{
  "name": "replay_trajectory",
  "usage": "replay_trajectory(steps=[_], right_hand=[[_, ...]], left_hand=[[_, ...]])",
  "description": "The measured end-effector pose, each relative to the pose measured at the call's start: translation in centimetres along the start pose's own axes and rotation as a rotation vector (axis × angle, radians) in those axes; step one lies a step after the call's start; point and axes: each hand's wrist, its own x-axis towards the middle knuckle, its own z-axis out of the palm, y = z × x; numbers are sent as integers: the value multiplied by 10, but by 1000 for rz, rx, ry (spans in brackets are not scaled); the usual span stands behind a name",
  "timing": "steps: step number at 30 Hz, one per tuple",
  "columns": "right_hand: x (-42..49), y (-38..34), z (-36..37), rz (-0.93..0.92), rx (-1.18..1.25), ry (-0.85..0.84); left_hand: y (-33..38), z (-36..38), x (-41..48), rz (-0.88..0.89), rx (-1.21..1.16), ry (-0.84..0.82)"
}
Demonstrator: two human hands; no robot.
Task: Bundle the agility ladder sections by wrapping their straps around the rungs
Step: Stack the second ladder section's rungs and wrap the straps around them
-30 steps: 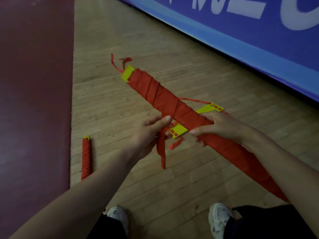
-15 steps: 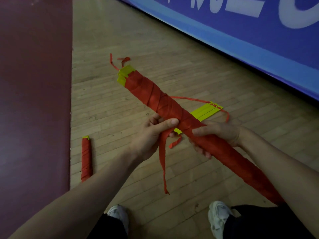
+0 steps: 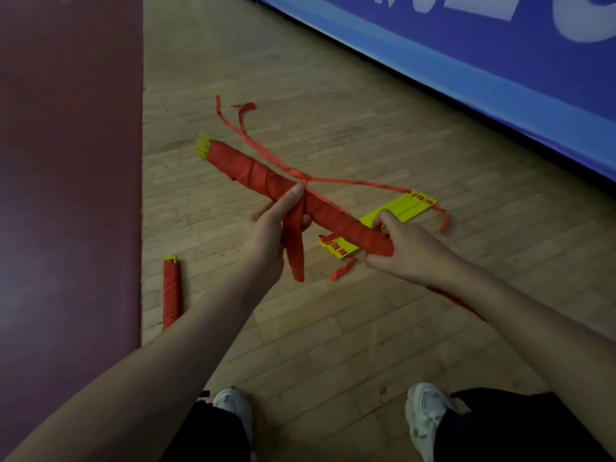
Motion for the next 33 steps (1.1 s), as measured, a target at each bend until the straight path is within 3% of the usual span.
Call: replay_trajectory(steps=[3, 6, 15, 29, 33], right_hand=[[-1, -3, 0, -32, -173, 90], [0, -2, 1, -14, -164, 74], [-2, -2, -17, -5, 160, 33], [-10, -26, -23, 113, 801, -264], [-11, -33, -20, 156, 996, -347]], left_hand=[[-2, -3, 5, -43, -59, -17], [-5, -5, 11, -67, -112, -76], [-6, -1, 6, -101, -225, -178], [-10, 7, -3, -130, -257, -103], [-7, 7, -3, -134, -303, -161]])
